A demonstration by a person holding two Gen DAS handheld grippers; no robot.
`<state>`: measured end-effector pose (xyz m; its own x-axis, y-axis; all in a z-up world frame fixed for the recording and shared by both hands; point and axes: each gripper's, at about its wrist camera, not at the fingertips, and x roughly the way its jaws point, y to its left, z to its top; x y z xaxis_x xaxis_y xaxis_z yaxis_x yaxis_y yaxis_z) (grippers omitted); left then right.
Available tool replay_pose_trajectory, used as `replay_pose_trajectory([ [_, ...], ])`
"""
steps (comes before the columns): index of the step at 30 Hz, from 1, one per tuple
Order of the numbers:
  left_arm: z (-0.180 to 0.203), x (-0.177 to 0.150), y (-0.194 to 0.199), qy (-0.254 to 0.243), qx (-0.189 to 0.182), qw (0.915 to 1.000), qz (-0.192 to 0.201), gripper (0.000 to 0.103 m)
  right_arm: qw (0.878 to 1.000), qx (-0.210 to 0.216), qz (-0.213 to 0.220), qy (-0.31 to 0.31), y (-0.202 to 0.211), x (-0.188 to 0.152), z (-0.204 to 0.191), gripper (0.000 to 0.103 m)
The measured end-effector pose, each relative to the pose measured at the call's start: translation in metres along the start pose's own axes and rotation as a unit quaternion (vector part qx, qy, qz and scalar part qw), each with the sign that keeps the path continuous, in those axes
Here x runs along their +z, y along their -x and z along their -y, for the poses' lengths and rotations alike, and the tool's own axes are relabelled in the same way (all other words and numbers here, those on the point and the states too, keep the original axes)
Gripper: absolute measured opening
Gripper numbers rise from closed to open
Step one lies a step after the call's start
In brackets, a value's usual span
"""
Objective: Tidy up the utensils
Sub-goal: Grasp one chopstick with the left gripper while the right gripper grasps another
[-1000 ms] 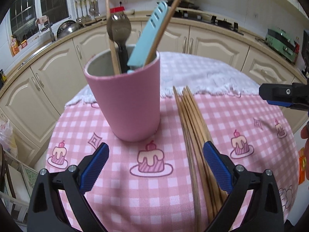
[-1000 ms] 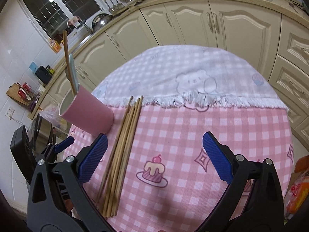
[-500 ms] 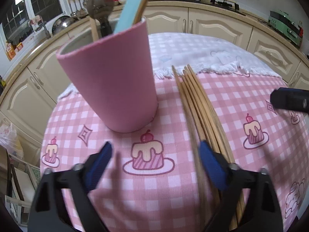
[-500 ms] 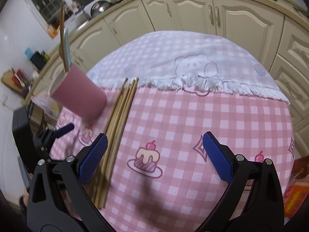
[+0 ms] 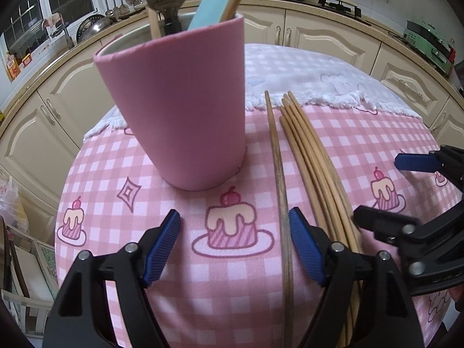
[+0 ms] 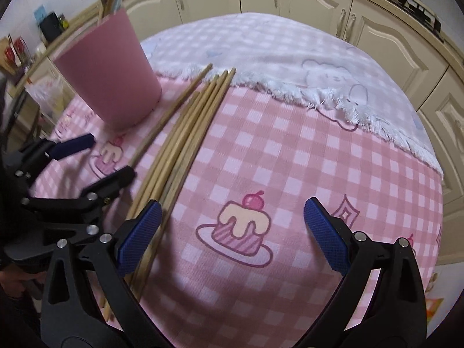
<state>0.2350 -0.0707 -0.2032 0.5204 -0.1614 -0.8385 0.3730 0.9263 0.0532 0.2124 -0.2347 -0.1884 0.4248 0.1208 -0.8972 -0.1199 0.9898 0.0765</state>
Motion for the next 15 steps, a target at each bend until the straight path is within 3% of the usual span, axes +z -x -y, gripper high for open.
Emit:
replay_pose_trajectory([
  [12, -0.014, -0.002, -0.001, 0.005, -0.005, 1.0, 0.005, 0.075, 1.0, -0.024, -0.014, -0.007, -0.01, 0.016, -0.004, 0.097],
  [15, -0.017, -0.002, -0.001, 0.006, -0.003, 1.0, 0.004, 0.075, 0.999, -0.048, -0.015, 0.012, -0.017, 0.021, -0.01, 0.097],
])
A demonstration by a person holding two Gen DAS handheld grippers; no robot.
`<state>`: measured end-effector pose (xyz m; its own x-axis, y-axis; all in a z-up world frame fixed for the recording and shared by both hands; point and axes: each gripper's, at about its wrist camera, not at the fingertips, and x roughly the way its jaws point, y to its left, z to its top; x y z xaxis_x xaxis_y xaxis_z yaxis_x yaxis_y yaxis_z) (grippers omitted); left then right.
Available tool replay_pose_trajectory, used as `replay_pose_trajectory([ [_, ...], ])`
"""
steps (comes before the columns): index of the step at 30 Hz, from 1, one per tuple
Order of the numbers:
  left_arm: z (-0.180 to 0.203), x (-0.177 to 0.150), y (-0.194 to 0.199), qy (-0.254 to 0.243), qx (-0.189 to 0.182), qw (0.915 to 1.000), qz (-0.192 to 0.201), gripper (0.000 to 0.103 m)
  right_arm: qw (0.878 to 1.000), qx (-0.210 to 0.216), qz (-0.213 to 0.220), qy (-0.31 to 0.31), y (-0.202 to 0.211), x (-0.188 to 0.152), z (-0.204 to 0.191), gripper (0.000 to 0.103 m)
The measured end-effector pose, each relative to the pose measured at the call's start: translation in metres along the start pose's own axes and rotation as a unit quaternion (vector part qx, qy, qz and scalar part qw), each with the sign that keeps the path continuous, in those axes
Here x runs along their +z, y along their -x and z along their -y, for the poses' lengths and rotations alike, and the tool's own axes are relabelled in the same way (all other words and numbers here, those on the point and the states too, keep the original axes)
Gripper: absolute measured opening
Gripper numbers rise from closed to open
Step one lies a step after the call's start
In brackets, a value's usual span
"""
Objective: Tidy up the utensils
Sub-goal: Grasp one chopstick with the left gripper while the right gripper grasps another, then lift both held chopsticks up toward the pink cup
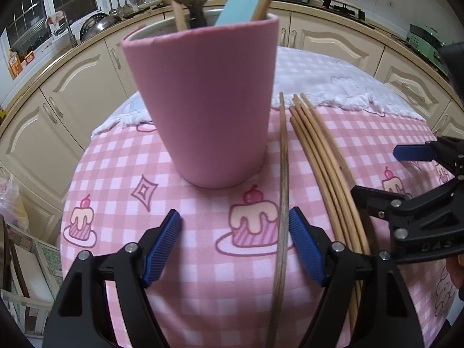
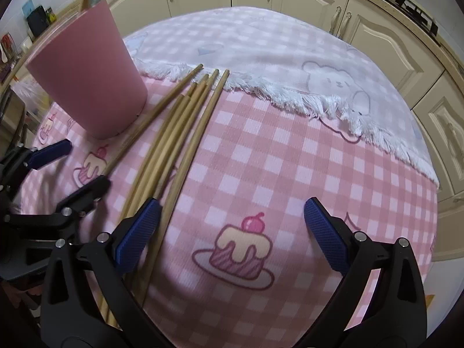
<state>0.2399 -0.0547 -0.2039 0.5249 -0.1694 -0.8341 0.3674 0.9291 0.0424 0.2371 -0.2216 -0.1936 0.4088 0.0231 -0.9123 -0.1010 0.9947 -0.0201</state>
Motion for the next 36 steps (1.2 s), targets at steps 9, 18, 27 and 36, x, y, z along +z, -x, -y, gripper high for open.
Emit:
replay_pose_trajectory([
  [9, 0.012, 0.011, -0.004, -0.024, 0.001, 0.9997, -0.009, 0.075, 1.0, 0.015, 0.0, -0.022, 0.007, -0.005, 0.015, 0.083],
  [18, 0.026, 0.028, -0.013, -0.011, -0.014, 0.9995, -0.027, 0.055, 1.0, 0.016, 0.012, -0.018, -0.003, 0.024, 0.013, 0.072],
  [27, 0.044, 0.031, -0.01, -0.015, -0.064, 0.9974, -0.031, 0.005, 0.995, 0.091, 0.031, -0.013, 0.004, 0.019, 0.016, 0.006],
  [36, 0.035, 0.006, 0.029, 0.005, -0.091, 0.9955, 0.025, 0.005, 0.974, 0.195, 0.096, -0.069, 0.048, -0.012, 0.051, 0.006],
])
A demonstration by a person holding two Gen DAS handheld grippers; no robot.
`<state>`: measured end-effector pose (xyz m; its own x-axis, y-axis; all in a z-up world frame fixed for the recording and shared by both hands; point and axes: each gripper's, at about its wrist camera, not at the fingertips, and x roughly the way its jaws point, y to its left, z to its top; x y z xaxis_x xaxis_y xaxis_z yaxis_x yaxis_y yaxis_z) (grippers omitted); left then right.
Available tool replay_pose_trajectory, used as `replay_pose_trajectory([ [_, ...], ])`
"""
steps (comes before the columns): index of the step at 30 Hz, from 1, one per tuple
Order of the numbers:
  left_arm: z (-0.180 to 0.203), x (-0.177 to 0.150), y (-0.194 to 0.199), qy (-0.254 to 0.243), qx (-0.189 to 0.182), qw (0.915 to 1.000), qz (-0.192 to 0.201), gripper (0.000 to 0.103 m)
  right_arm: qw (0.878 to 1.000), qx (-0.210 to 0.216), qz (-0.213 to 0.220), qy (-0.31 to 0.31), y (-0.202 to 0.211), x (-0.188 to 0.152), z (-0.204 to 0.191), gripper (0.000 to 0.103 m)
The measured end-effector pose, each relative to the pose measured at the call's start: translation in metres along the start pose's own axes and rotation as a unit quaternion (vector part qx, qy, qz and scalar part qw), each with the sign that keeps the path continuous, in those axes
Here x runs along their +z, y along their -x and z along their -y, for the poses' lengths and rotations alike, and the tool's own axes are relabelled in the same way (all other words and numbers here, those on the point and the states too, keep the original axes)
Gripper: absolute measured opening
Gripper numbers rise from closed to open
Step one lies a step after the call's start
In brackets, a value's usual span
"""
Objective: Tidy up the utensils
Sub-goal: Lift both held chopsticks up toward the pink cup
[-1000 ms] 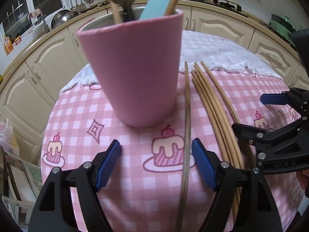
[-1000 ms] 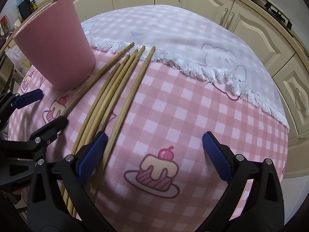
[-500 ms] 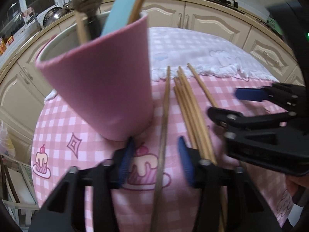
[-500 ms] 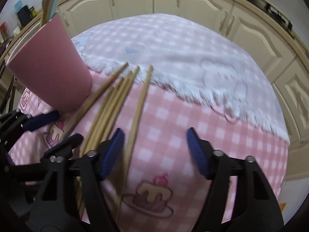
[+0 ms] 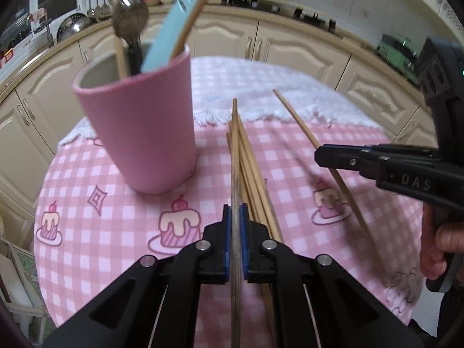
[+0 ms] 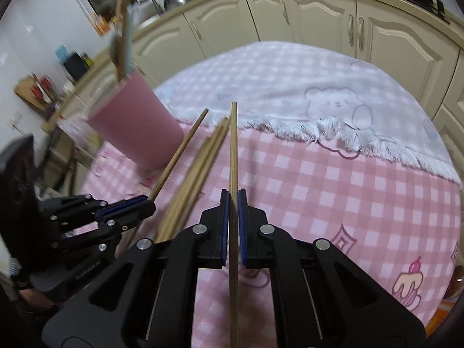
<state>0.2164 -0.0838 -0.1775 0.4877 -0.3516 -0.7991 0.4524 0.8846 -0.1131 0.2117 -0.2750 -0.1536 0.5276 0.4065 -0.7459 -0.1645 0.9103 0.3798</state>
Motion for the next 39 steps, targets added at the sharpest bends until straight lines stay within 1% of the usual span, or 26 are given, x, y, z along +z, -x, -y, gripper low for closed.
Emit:
replay_pose_trajectory([
  [6, -0.003, -0.007, 0.043, 0.008, -0.004, 0.9972, 0.074, 0.005, 0.999, 0.034, 0.039, 0.007, 0.025, 0.001, -0.009, 0.006],
  [9, -0.001, -0.01, 0.061, -0.004, -0.002, 0.9941, 0.108, 0.005, 0.998, 0.035, 0.048, 0.012, 0.031, 0.001, -0.012, 0.006],
  [14, 0.006, -0.01, 0.075, -0.018, -0.006, 0.9899, 0.14, 0.005, 0.997, 0.041, 0.069, 0.003, 0.043, 0.0, -0.01, 0.006],
  [20, 0.016, -0.006, 0.092, -0.032, -0.014, 0.9818, 0.186, 0.005, 0.995, 0.043, 0.095, 0.001, 0.059, 0.004, -0.011, 0.006],
  [26, 0.018, -0.001, 0.109, -0.029, -0.019, 0.9733, 0.227, 0.005, 0.991, 0.048, 0.125, 0.009, 0.077, 0.012, -0.02, 0.006],
  [32, 0.002, 0.014, 0.131, 0.0, -0.019, 0.9594, 0.282, 0.005, 0.985, 0.061, 0.157, 0.029, 0.093, 0.029, -0.035, 0.006],
  [35, -0.006, 0.025, 0.145, 0.011, -0.011, 0.9489, 0.315, 0.005, 0.981, 0.068, 0.175, 0.045, 0.102, 0.042, -0.049, 0.006],
  [39, -0.015, 0.039, 0.16, 0.026, -0.009, 0.9387, 0.344, 0.005, 0.974, 0.08, 0.198, 0.069, 0.113, 0.061, -0.067, 0.006],
])
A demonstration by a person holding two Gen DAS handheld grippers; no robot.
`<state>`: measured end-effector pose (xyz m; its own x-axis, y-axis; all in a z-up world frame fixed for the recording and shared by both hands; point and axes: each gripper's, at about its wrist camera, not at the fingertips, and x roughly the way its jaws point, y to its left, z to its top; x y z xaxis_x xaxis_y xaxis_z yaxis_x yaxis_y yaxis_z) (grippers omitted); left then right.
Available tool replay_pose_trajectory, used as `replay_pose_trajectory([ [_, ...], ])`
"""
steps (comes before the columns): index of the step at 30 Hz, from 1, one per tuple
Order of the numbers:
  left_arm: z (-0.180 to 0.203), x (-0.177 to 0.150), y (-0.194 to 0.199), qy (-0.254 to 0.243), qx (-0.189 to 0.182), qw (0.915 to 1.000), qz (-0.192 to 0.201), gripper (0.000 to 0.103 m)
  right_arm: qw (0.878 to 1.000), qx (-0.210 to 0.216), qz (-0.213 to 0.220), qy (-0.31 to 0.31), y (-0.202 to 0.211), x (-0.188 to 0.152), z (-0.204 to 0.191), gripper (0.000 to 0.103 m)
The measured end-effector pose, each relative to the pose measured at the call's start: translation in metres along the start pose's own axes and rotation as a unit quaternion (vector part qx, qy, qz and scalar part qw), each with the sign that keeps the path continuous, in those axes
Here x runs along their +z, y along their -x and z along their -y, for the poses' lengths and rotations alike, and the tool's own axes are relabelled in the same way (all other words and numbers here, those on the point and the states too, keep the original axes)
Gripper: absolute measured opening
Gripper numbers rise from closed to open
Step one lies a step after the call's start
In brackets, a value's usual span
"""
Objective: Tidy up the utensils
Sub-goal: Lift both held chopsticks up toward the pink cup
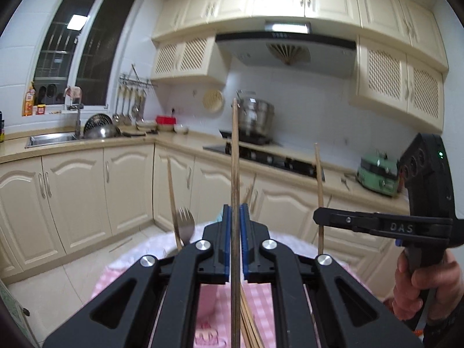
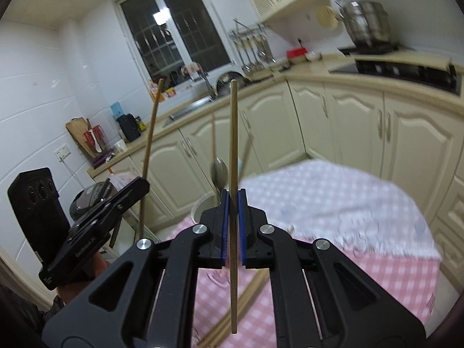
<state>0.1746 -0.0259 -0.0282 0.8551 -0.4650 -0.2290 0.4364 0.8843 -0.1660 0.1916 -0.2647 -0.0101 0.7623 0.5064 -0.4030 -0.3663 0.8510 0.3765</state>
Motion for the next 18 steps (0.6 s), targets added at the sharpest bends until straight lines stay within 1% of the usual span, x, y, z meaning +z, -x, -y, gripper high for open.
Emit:
replay_pose_trajectory([
  [6, -0.012, 0.026, -0.003, 0.019, 0.0, 0.9993, 0.032, 0.005, 0.999, 0.014, 0.032, 0.026, -0.003, 0.032, -0.017, 0.006],
  [10, -0.02, 0.037, -0.005, 0.029, 0.0, 0.9984, 0.048, 0.006, 0.998, 0.021, 0.048, 0.034, -0.008, 0.052, -0.024, 0.006],
  [18, -0.032, 0.059, -0.018, 0.04, -0.002, 0.9963, 0.076, 0.006, 0.996, 0.034, 0.071, 0.047, -0.022, 0.079, -0.035, 0.006],
])
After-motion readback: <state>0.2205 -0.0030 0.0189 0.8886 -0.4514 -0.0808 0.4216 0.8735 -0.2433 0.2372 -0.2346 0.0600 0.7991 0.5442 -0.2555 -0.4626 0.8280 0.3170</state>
